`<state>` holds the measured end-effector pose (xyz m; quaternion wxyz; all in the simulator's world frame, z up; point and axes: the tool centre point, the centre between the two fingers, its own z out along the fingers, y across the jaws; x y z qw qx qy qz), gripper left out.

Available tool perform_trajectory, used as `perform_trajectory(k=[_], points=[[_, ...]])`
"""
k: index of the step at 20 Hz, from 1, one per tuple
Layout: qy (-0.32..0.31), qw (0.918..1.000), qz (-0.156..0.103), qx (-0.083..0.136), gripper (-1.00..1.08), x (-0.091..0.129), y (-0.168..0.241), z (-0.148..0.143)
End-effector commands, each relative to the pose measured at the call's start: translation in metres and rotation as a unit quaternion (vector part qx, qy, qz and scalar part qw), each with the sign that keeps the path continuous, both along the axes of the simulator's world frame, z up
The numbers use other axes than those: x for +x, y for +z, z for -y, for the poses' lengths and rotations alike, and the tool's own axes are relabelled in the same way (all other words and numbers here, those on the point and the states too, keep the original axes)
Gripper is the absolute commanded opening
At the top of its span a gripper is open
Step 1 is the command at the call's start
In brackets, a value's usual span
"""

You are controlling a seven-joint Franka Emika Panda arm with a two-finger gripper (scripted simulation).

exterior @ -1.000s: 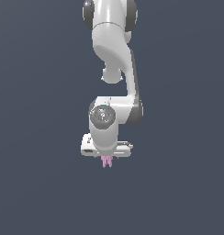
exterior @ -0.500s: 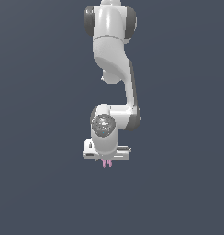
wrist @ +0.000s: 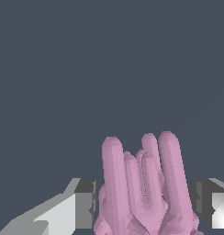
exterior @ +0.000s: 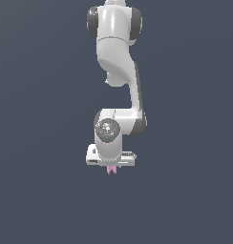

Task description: Pick up the object and move it to a goal position.

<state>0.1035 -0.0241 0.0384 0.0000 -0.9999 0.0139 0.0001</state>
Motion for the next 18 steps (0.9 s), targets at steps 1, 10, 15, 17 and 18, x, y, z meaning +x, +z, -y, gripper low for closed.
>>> perform_trajectory(k=[1, 10, 15, 17, 18], points=[[0.0, 1.0, 0.0, 0.0, -1.0, 0.0, 0.0, 0.0], [0.0, 1.0, 0.0, 0.0, -1.0, -0.004, 0.009, 0.004], [0.0, 1.0, 0.0, 0.0, -1.0, -0.013, 0.027, 0.011], [0.0, 1.0, 0.0, 0.0, -1.0, -0.019, 0.037, 0.015], [0.0, 1.0, 0.0, 0.0, -1.0, -0.021, 0.043, 0.018]])
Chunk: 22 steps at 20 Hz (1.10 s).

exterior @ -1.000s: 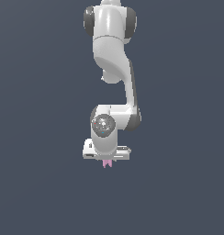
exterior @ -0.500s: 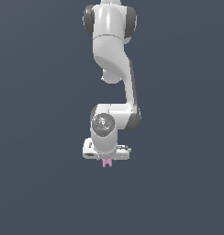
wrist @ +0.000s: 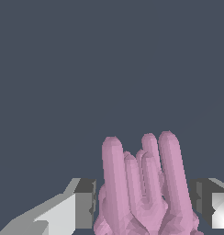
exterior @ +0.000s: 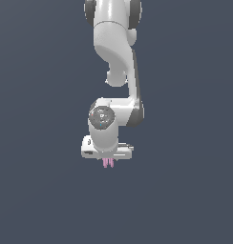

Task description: Pick up the object and move it to a goal position.

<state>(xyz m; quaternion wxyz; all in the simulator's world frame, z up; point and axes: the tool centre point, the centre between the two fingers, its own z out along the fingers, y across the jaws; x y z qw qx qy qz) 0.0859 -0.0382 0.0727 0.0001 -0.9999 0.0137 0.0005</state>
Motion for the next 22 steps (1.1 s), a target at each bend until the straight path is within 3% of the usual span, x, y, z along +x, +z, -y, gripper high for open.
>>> perform_trajectory(k=[1, 22], points=[[0.0, 1.0, 0.001, 0.0, -1.0, -0.007, 0.015, 0.006], [0.0, 1.0, 0.001, 0.001, -1.0, -0.103, 0.212, 0.088]])
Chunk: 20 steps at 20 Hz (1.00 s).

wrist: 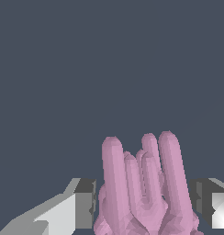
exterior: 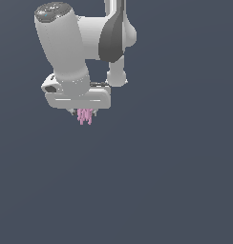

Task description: Pick up the object and move it to a goal position.

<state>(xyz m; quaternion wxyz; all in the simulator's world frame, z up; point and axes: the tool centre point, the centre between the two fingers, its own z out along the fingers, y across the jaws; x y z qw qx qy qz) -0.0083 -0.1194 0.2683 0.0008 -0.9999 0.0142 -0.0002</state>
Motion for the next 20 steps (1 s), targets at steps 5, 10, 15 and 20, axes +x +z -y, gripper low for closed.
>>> perform_trajectory(k=[5, 10, 15, 20], points=[[0.0, 1.0, 0.0, 0.001, -1.0, -0.033, 0.07, 0.029], [0.0, 1.0, 0.0, 0.001, -1.0, -0.057, 0.123, 0.05], [0.0, 1.0, 0.0, 0.0, -1.0, -0.078, 0.171, 0.071], [0.0, 1.0, 0.0, 0.0, -1.0, -0.092, 0.207, 0.086]])
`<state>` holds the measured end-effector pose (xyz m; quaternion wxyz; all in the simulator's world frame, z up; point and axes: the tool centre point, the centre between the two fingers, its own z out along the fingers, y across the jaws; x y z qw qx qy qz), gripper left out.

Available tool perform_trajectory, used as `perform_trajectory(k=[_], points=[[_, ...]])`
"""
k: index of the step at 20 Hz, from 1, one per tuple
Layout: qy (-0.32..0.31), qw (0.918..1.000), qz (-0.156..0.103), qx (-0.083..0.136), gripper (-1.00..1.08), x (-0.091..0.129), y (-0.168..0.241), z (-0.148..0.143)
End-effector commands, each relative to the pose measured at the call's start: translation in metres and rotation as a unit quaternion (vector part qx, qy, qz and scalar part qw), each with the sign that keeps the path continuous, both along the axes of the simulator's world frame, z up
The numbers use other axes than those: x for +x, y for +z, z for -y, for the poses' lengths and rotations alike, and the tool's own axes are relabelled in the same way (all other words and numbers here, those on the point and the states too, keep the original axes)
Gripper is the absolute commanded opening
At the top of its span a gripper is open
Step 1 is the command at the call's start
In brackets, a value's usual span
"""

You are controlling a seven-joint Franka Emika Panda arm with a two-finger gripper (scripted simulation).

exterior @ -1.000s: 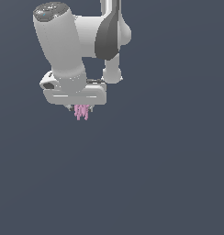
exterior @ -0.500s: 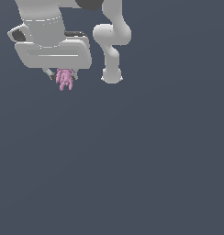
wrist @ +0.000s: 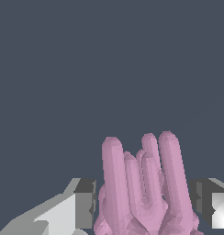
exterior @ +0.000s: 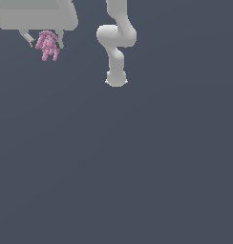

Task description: Pick up the object and move it to a goal position.

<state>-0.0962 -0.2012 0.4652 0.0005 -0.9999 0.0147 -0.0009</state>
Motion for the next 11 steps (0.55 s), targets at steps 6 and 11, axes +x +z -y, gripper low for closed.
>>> perform_trajectory(k=[6, 11], points=[[0.001, 1.0, -0.001, 0.0, -1.0, -0.013, 0.034, 0.014], [0.001, 1.0, -0.001, 0.0, -1.0, -0.015, 0.04, 0.017]])
